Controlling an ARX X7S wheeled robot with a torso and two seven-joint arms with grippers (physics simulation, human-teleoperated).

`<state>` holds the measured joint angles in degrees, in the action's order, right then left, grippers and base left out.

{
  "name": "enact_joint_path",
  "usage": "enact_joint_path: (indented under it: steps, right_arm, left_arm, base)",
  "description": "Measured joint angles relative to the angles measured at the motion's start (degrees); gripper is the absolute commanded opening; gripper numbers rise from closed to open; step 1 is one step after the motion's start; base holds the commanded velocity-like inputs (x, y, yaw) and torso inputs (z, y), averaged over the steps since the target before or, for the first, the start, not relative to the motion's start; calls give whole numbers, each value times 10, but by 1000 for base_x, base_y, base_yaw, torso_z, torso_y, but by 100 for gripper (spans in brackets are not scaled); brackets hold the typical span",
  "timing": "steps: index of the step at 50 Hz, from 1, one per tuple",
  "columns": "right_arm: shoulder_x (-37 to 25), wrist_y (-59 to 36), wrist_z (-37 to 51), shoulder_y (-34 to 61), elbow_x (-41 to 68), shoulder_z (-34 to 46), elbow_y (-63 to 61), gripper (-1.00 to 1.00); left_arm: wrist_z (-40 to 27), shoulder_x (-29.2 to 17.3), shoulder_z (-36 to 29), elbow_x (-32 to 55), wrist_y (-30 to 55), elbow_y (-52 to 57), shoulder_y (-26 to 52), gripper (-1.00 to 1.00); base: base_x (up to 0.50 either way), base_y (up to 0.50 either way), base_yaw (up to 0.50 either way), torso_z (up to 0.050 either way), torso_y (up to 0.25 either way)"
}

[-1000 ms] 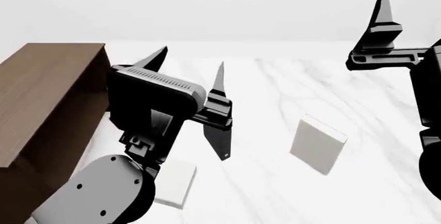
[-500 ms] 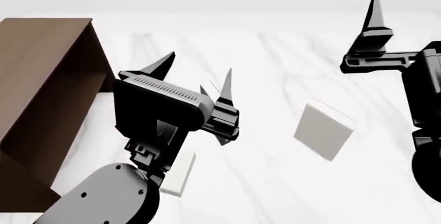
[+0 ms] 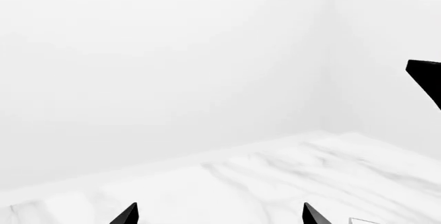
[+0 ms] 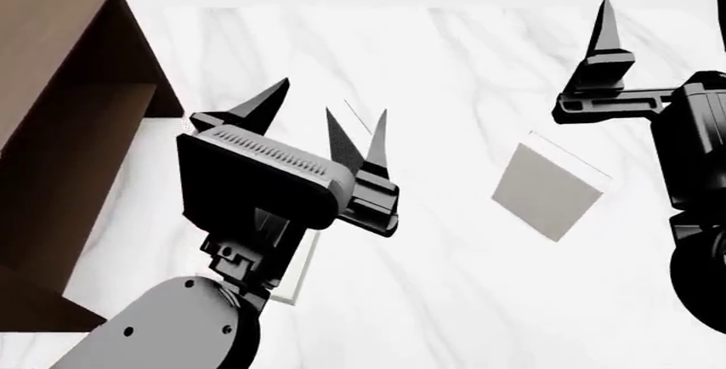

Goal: Pick up the book on the right and place it under the cabinet shelf.

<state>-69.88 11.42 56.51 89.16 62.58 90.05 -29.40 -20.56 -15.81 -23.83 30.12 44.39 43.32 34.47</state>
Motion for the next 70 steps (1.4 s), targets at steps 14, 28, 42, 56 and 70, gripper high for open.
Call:
enact_joint_path:
  steps: [14, 28, 42, 56, 70]
  right_arm:
    - [-1, -7, -3, 5, 3, -5, -2, 100]
    - [0, -12, -4, 4, 4, -8, -1, 100]
    - [-2, -22, -4, 11, 6, -14, -4, 100]
    - [-5, -33, -3, 16, 5, -18, -5, 100]
    - [-5, -40, -2, 17, 4, -21, -5, 100]
  left_arm:
    - [-8, -3, -1, 12, 10, 23, 2, 100]
    - [-11, -8, 1, 15, 1, 28, -3, 100]
    - [-2, -18, -15, -5, -44, 23, -39, 100]
    - [11, -23, -44, -31, -105, -7, -97, 100]
    - [22, -19, -70, -55, -173, -57, -155, 100]
  base:
    - [0, 0, 0, -4, -149]
    - [0, 0, 0, -3, -102]
    - [0, 0, 0, 0, 0]
    - [0, 0, 0, 0, 0]
    - [0, 0, 0, 0, 0]
